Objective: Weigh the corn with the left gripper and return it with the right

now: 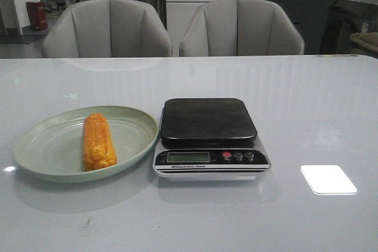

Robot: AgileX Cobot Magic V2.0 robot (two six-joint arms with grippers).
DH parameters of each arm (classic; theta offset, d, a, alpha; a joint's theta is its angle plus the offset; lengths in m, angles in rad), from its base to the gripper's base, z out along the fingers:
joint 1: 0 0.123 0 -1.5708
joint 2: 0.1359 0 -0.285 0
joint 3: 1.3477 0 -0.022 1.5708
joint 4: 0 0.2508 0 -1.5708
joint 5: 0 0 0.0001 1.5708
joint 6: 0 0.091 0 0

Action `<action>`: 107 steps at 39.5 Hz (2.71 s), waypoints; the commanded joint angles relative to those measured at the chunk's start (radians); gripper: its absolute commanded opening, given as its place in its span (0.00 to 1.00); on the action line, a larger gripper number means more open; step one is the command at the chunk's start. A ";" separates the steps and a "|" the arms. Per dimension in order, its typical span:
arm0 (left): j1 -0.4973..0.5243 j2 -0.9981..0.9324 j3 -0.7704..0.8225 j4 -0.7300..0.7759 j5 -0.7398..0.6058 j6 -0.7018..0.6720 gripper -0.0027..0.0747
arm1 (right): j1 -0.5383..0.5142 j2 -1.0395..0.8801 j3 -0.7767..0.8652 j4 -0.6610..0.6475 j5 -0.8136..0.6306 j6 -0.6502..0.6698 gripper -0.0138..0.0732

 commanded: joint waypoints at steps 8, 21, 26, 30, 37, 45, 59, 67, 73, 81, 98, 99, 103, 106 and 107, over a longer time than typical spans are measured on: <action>-0.082 0.206 -0.094 -0.015 -0.025 -0.005 0.71 | -0.005 -0.019 0.008 -0.010 -0.084 0.000 0.36; -0.202 0.587 -0.262 -0.015 -0.007 -0.005 0.77 | -0.005 -0.019 0.008 -0.010 -0.084 0.000 0.36; -0.267 0.747 -0.350 -0.017 -0.024 -0.012 0.77 | -0.005 -0.019 0.008 -0.010 -0.084 0.000 0.36; -0.306 0.858 -0.418 -0.017 -0.040 -0.035 0.77 | -0.005 -0.019 0.008 -0.010 -0.084 0.000 0.36; -0.351 1.022 -0.539 -0.021 -0.043 -0.066 0.77 | -0.005 -0.019 0.008 -0.010 -0.084 0.000 0.36; -0.372 1.156 -0.645 -0.043 -0.030 -0.088 0.77 | -0.005 -0.019 0.008 -0.010 -0.084 0.000 0.36; -0.372 1.333 -0.755 -0.042 0.031 -0.116 0.77 | -0.005 -0.019 0.008 -0.010 -0.084 0.000 0.36; -0.372 1.392 -0.794 -0.043 0.069 -0.116 0.57 | -0.005 -0.019 0.008 -0.010 -0.084 0.000 0.36; -0.372 1.392 -0.838 -0.043 0.086 -0.116 0.31 | -0.005 -0.019 0.008 -0.010 -0.084 0.000 0.36; -0.400 1.392 -0.934 -0.068 0.111 -0.116 0.26 | -0.005 -0.019 0.008 -0.010 -0.084 0.000 0.36; -0.515 1.428 -1.005 -0.151 -0.014 -0.116 0.27 | -0.005 -0.019 0.008 -0.010 -0.084 0.000 0.36; -0.519 1.434 -1.012 -0.156 -0.014 -0.116 0.27 | -0.005 -0.019 0.008 -0.010 -0.084 0.000 0.36; -0.537 1.453 -1.029 -0.188 -0.024 -0.116 0.27 | -0.005 -0.019 0.008 -0.010 -0.084 0.000 0.36; -0.549 1.462 -1.039 -0.202 -0.049 -0.116 0.27 | -0.005 -0.019 0.008 -0.010 -0.084 0.000 0.36; -0.551 1.465 -1.041 -0.207 -0.056 -0.116 0.27 | -0.005 -0.019 0.008 -0.010 -0.084 0.000 0.36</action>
